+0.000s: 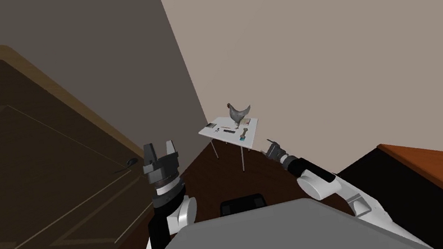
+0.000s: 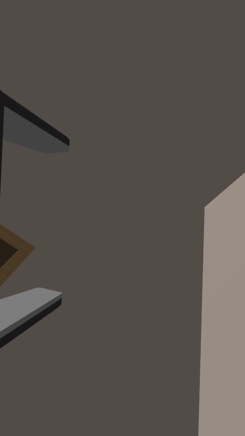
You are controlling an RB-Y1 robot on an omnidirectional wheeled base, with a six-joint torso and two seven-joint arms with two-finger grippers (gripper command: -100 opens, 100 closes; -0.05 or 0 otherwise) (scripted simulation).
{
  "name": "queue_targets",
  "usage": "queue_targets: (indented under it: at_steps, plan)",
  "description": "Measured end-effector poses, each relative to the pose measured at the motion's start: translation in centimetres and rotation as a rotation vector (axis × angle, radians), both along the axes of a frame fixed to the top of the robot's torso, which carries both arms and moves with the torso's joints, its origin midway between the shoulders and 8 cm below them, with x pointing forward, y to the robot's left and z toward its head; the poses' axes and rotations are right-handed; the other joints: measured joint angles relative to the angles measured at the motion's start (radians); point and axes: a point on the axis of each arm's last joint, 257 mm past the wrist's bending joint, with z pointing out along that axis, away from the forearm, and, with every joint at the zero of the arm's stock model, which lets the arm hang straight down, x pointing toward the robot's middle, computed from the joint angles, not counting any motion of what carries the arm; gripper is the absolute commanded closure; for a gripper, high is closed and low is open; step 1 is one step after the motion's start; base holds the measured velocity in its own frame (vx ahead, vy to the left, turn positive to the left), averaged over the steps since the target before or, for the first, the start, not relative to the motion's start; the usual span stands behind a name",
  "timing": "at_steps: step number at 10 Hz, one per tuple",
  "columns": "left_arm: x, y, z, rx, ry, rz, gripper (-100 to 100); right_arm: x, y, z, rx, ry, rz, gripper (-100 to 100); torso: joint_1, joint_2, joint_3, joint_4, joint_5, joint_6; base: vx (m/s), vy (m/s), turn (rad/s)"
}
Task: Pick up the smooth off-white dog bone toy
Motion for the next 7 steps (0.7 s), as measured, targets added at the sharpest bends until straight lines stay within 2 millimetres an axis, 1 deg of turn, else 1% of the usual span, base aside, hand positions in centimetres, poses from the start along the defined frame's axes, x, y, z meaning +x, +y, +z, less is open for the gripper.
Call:
queue_targets:
  at_steps: [1,3,4,6,7]
  plan:
    - [0.0,0.0,0.0,0.000,0.000,0.000,0,-0.1,-0.1,-0.7,0.009,0.024,-0.003,-100,-0.002,0.000,0.000,0.000,0.000,0.000,-0.003,0.047,-0.036]
    - [0.0,0.0,0.0,0.000,0.000,0.000,0,-0.4,-1.3,-3.5,0.054,0.115,-0.023,-100,-0.001,-0.001,0.000,0.000,0.000,0.000,-0.005,0.037,-0.019]
    - [0.0,0.0,0.0,0.000,0.000,0.000,0,-0.5,-1.5,-3.8,0.061,0.135,-0.027,-100,-0.002,-0.001,0.000,0.000,0.000,0.000,-0.008,0.045,-0.033]
    - [0.0,0.0,0.0,0.000,0.000,0.000,0,-1.1,-3.2,-5.7,0.104,0.216,-0.054,-100,-0.001,-0.001,0.000,0.000,0.000,0.000,0.000,0.038,-0.013]
    - [0.0,0.0,0.0,0.000,0.000,0.000,0,-1.3,-3.2,-6.2,0.113,0.238,-0.059,-100,-0.002,-0.001,0.000,0.000,0.000,0.000,0.004,0.046,-0.026]
